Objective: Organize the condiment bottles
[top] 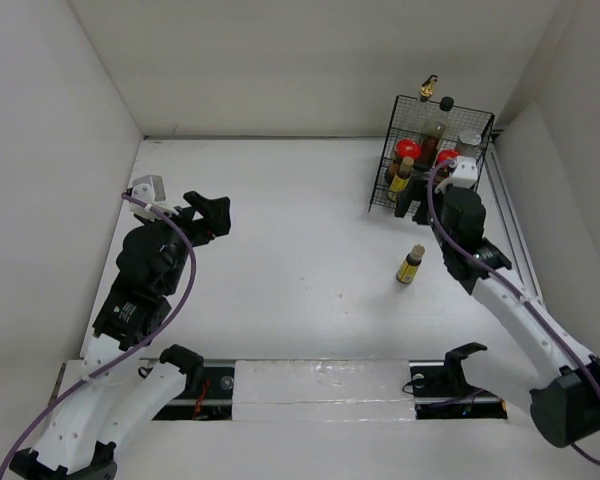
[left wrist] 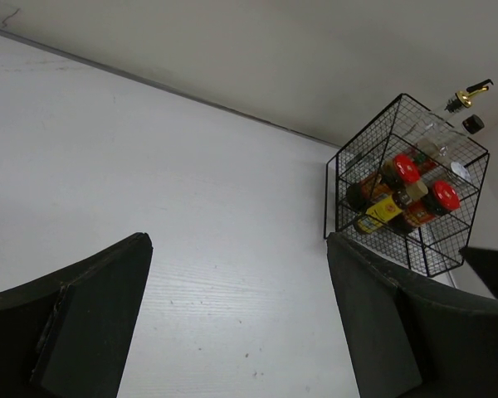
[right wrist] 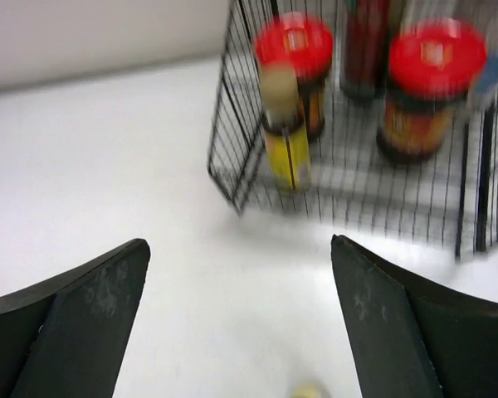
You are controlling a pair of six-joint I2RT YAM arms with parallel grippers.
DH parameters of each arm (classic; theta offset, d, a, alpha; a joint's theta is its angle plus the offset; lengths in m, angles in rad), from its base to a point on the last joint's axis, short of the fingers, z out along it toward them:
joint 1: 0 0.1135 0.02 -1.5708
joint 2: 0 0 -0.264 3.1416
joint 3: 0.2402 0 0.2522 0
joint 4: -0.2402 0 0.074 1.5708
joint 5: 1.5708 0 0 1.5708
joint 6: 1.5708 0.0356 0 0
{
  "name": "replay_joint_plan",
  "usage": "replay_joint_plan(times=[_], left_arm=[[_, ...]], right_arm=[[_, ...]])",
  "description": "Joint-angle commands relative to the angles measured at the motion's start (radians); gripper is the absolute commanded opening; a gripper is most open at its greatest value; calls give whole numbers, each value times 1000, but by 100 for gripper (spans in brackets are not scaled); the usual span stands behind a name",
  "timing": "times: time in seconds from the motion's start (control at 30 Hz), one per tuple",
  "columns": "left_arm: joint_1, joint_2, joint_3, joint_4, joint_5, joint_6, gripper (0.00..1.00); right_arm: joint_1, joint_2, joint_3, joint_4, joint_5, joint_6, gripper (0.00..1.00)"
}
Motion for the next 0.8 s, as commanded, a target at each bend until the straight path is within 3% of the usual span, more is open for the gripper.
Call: replay_joint_plan(times=[0.0, 0.1, 0.2, 0.27, 0.4, 0.43, 0.47, 0.5, 0.67, 0.77], left_arm=[[6, -8, 9, 39, 10, 13, 82], [6, -8, 9, 39, 24, 13, 82], [6, -8, 9, 39, 33, 4, 82], [6, -8, 9, 39, 33, 4, 82], [6, -17, 9, 39, 42, 4, 82], [6, -17, 9, 39, 42, 4, 82], [6, -17, 9, 39, 42, 4, 82], [6, -17, 9, 39, 42, 4, 82], [6, -27, 9, 48, 42, 4, 82], [6, -27, 9, 48, 42, 4, 82]], right_arm=[[43, -81, -75, -228, 97, 76, 97], [67, -177, -137, -370, 79, 101, 97], [78, -225, -203, -387, 50, 136, 96], [78, -224, -227, -376, 50, 136, 89], [78, -155, -212, -355, 91, 145, 71], [78, -142, -212, -344, 91, 145, 61], [87, -132, -203, -333, 91, 145, 37], [87, -121, -192, -324, 106, 145, 32], [123, -121, -140, -278, 197, 127, 19], [142, -110, -53, -296, 255, 107, 18]])
